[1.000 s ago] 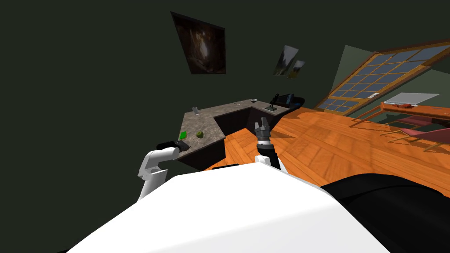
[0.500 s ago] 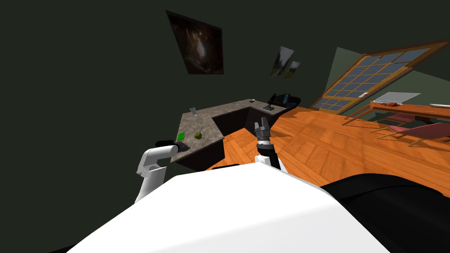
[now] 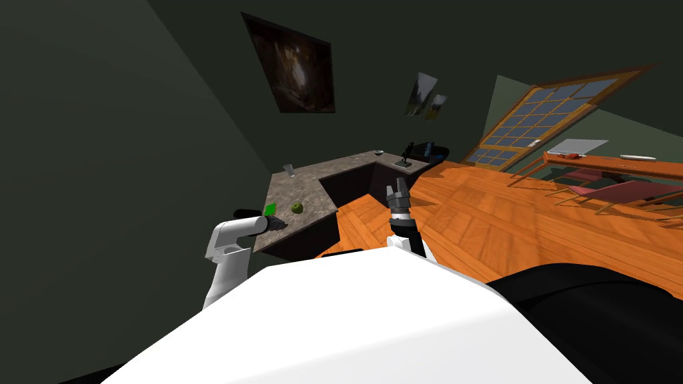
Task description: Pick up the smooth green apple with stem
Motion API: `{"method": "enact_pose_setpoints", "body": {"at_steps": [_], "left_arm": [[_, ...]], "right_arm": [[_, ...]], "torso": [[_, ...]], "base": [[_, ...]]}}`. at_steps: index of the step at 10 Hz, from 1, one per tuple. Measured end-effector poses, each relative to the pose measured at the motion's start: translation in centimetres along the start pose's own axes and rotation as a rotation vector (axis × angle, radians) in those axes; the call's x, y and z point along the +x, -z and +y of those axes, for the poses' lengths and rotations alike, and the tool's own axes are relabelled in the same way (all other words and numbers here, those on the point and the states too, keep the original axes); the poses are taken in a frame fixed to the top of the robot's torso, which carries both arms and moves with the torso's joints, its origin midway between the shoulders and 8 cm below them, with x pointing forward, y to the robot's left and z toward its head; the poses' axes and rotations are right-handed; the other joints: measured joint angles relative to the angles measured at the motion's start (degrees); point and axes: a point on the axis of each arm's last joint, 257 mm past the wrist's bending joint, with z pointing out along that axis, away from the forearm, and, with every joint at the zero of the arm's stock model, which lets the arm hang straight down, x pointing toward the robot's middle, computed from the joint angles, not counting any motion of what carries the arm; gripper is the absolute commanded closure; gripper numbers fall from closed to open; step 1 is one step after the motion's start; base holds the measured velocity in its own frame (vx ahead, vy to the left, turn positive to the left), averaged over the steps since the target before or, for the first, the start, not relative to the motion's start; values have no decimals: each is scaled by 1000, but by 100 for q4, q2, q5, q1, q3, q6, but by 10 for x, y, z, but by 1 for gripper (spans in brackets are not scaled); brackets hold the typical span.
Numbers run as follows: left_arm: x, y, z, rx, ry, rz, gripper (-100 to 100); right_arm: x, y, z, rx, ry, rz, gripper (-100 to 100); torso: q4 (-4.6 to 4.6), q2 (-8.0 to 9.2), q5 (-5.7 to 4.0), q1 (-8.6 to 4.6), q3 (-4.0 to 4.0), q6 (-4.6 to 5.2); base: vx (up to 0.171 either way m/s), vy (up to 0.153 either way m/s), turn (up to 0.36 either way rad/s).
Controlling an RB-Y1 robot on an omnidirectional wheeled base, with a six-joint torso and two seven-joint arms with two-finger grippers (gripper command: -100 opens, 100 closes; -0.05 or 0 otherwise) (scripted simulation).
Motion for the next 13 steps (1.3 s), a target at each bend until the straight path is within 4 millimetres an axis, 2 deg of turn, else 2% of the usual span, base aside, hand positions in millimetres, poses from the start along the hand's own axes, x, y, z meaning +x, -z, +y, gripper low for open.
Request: {"method": "enact_pose_setpoints", "body": {"at_steps": [7, 11, 12, 13], "left_arm": [[-7, 8, 6, -112, 119, -75, -100], [-3, 14, 11, -177, 179, -100, -100], [-3, 15, 12, -179, 181, -102, 0], [-3, 15, 12, -179, 181, -102, -100]], "right_arm": [[0, 0, 0, 0, 0, 0, 0], [0, 0, 0, 0, 0, 0, 0], [0, 0, 0, 0, 0, 0, 0], [0, 0, 0, 0, 0, 0, 0]], "torso": [[-2, -6, 0, -1, -4, -2], [-6, -29, -1, -6, -17, -1], [-5, -16, 0, -2, -11, -4], [-1, 0, 1, 2, -1, -4]], "base": [[37, -15, -74], [79, -18, -78], [9, -2, 3], [-1, -7, -17]]}}
